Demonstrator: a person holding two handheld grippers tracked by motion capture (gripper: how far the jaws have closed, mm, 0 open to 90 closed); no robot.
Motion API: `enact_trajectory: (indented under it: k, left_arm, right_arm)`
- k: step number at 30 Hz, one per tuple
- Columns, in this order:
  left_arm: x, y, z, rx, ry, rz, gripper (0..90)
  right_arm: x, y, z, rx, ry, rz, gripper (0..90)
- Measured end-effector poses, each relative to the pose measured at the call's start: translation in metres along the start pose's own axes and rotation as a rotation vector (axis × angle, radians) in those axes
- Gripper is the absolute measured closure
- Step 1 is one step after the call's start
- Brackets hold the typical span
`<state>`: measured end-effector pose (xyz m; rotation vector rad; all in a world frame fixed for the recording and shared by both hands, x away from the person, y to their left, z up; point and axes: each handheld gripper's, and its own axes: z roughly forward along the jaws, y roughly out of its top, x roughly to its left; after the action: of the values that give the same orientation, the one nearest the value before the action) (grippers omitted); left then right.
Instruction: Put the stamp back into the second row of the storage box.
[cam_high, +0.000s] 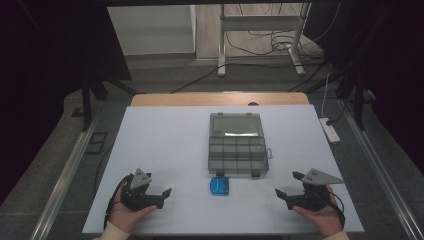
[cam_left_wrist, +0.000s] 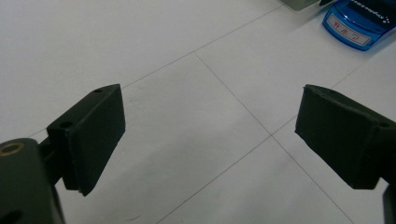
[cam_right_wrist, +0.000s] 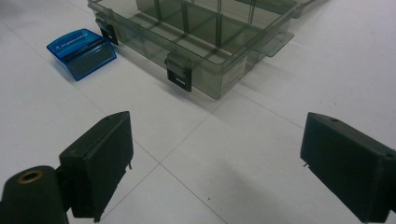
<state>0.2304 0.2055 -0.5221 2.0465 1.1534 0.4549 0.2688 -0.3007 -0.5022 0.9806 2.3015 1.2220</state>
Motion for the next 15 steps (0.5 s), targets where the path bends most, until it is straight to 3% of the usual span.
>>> enact_trajectory:
  k: [15]
  left_arm:
    - [-0.0025,0.0003,-0.0008,0.000,-0.010,0.018,9.8]
  right_arm:
    - [0.0011,0.0002,0.0033,0.020,0.002,-0.008,10.1]
